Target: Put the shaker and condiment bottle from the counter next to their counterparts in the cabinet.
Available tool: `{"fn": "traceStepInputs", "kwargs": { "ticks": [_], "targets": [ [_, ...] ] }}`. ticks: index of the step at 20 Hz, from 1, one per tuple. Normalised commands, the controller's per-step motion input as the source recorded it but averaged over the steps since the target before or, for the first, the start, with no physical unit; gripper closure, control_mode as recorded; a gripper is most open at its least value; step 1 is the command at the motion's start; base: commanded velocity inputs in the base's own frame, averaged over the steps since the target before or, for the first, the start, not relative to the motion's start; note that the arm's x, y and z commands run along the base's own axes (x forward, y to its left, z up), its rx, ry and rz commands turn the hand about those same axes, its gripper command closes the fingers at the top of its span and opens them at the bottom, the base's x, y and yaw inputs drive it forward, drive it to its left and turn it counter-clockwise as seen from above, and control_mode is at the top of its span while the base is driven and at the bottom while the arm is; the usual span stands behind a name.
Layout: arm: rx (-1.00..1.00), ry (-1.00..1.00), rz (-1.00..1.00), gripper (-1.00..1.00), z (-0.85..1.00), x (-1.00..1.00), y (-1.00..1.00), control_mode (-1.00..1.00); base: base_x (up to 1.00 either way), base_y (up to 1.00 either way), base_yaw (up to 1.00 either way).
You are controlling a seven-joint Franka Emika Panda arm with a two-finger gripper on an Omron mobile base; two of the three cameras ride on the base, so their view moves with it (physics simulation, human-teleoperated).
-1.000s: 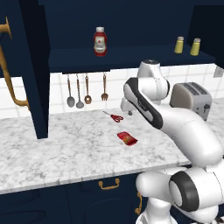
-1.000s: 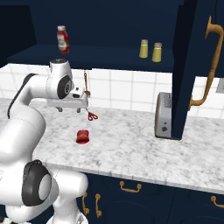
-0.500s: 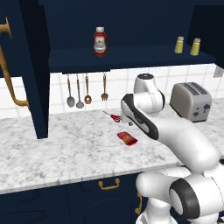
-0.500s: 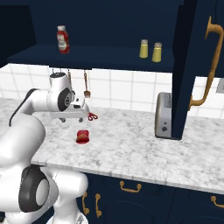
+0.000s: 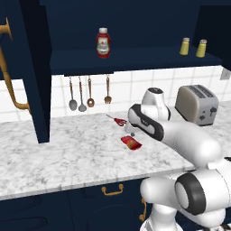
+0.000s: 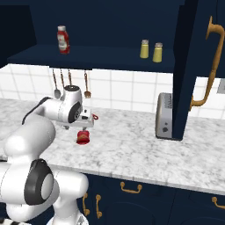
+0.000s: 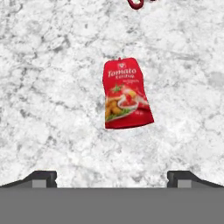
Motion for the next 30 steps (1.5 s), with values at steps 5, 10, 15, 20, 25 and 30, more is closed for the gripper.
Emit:
{"fn": "traceStepInputs", "kwargs": {
  "ticks": [5, 10, 15, 20, 25, 30],
  "targets": [
    [0.0, -0.07, 0.03, -1.0, -0.31, 0.18, 0.0, -1.0, 0.0, 0.0, 0.0],
    [0.0, -0.07, 0.02, -1.0, -0.35, 0.15, 0.01, -1.0, 0.0, 0.0, 0.0],
    [0.0, -0.14, 0.02, -1.0, -0.34, 0.16, 0.02, -1.0, 0.0, 0.0, 0.0],
    [-0.02, -0.05, 0.0, -1.0, -0.14, 0.05, 0.08, -1.0, 0.0, 0.0, 0.0],
    [-0.02, -0.08, 0.0, -1.0, -0.06, 0.08, 0.06, -1.0, 0.0, 0.0, 0.0],
    [0.0, -0.01, 0.0, -1.0, 0.0, 0.15, -0.03, -1.0, 0.0, 0.0, 0.0]
  ]
}}
